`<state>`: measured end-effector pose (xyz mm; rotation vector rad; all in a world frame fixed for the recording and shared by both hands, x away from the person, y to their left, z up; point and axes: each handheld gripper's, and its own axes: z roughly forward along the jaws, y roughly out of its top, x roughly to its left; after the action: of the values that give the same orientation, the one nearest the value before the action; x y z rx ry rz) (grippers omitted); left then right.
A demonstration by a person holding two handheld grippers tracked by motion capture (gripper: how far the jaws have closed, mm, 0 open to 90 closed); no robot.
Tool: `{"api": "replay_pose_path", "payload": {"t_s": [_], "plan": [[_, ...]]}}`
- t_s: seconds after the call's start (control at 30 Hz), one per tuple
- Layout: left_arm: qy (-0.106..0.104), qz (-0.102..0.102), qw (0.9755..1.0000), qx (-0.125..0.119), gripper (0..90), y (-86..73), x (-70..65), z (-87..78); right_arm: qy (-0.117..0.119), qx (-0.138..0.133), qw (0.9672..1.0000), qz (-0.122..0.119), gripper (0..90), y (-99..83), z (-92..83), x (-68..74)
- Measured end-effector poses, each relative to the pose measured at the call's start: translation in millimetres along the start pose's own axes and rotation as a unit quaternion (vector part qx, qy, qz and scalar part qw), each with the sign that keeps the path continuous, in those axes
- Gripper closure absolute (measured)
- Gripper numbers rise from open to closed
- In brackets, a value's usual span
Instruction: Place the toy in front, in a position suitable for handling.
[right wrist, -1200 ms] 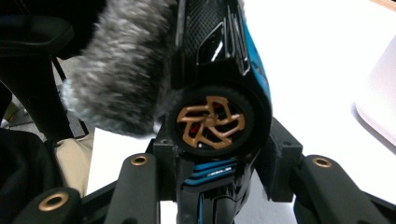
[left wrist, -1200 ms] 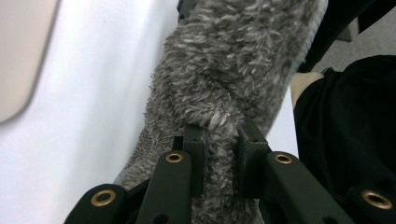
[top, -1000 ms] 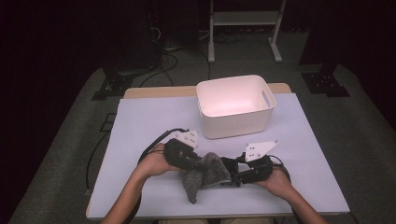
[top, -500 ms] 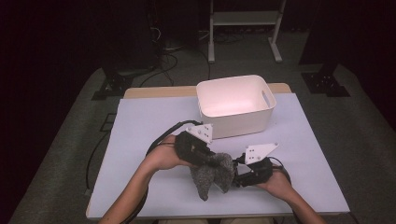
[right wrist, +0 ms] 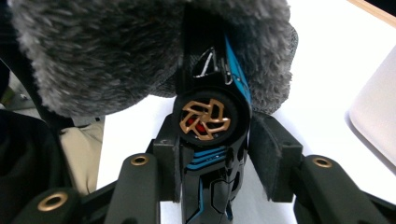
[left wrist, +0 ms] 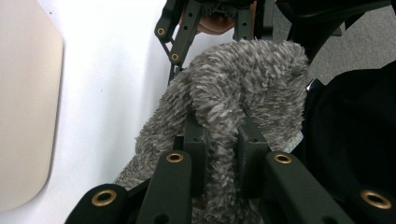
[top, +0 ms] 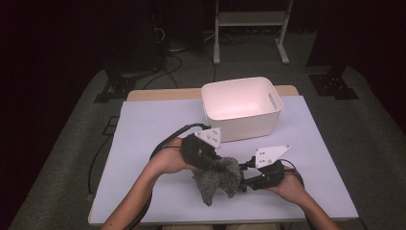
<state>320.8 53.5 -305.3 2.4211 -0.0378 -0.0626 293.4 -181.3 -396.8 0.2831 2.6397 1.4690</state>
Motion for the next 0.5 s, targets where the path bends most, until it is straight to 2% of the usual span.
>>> {"api": "replay_pose_path", "payload": {"t_s": [0.27, 0.37, 0.5], "plan": [[-0.004, 0.009, 0.9999, 0.011, 78.2, 14.1, 2.8, 1.4, -0.009, -0.001, 1.0, -0.001, 57.5, -1.1, -3.1, 1.1], [-0.009, 0.015, 0.9998, 0.002, 78.2, 23.6, 4.4, 2.0, -0.011, -0.006, 0.9999, 0.0, 59.9, -1.8, -2.9, 1.5], [-0.018, 0.027, 0.9993, 0.015, 78.3, 34.8, 5.5, 15.4, -0.011, -0.006, 0.9999, -0.007, 59.9, 0.0, 1.2, 3.5]]}}
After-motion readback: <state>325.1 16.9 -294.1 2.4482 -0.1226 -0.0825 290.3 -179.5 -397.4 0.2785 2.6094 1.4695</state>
